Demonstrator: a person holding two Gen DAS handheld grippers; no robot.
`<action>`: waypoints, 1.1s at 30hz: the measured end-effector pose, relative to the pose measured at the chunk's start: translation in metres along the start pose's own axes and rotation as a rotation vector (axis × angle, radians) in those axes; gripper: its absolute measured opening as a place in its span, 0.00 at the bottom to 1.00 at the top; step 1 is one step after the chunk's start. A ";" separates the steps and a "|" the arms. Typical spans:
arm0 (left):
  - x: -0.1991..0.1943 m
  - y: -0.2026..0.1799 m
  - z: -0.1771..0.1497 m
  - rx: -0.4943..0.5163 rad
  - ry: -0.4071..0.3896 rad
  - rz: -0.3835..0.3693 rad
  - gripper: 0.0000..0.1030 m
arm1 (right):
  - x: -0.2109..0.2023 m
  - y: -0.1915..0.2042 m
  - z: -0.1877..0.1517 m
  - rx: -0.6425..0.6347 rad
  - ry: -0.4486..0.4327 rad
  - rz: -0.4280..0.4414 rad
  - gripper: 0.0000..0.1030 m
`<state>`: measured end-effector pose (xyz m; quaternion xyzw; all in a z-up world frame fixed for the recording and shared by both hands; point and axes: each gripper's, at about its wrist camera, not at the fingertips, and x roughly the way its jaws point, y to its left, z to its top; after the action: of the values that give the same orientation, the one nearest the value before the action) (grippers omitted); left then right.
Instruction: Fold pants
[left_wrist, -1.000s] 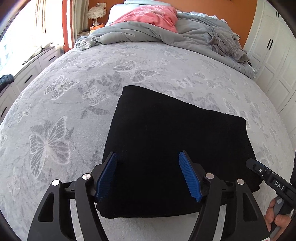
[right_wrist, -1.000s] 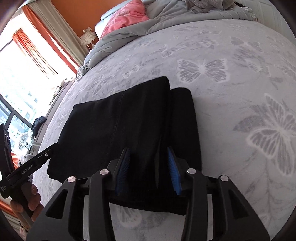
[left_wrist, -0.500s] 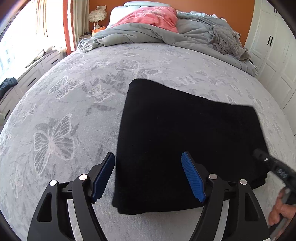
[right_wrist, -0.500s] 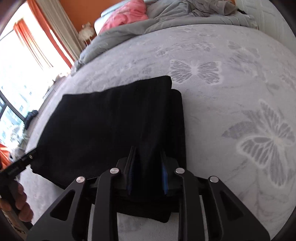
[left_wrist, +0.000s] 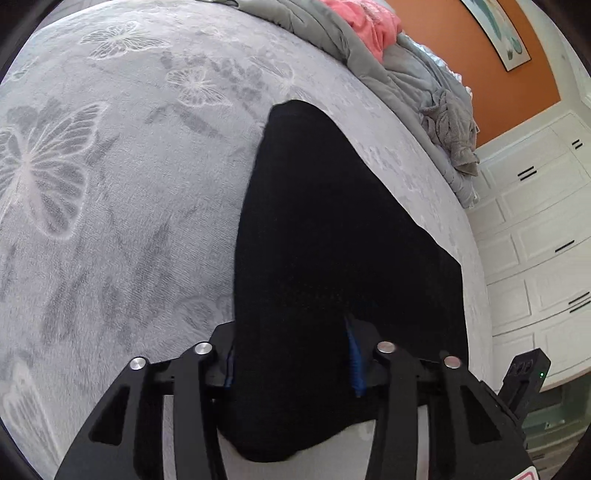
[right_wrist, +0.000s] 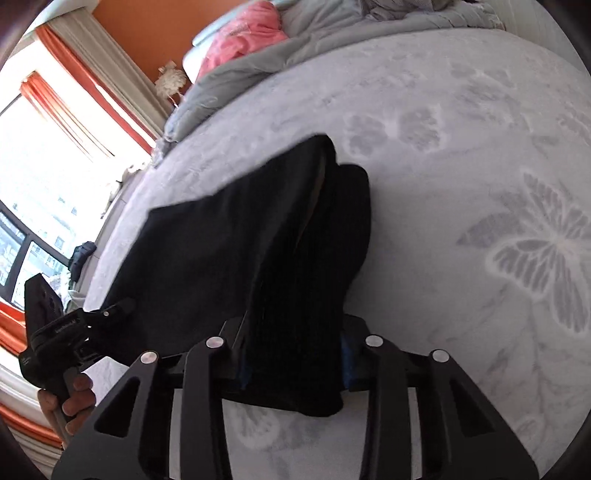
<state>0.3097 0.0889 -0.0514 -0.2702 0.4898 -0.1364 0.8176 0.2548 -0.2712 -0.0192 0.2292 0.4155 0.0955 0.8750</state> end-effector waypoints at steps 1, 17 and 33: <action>-0.011 -0.006 0.000 0.019 -0.022 -0.010 0.31 | -0.010 0.008 0.001 -0.023 -0.020 0.025 0.32; -0.038 -0.045 -0.037 0.274 -0.155 0.287 0.60 | 0.003 0.016 -0.024 -0.174 -0.044 -0.231 0.00; -0.125 -0.078 -0.136 0.492 -0.247 0.391 0.74 | -0.123 0.054 -0.120 -0.236 -0.175 -0.278 0.05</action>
<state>0.1341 0.0442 0.0336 0.0197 0.3818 -0.0574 0.9222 0.0848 -0.2291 0.0248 0.0732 0.3516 0.0016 0.9333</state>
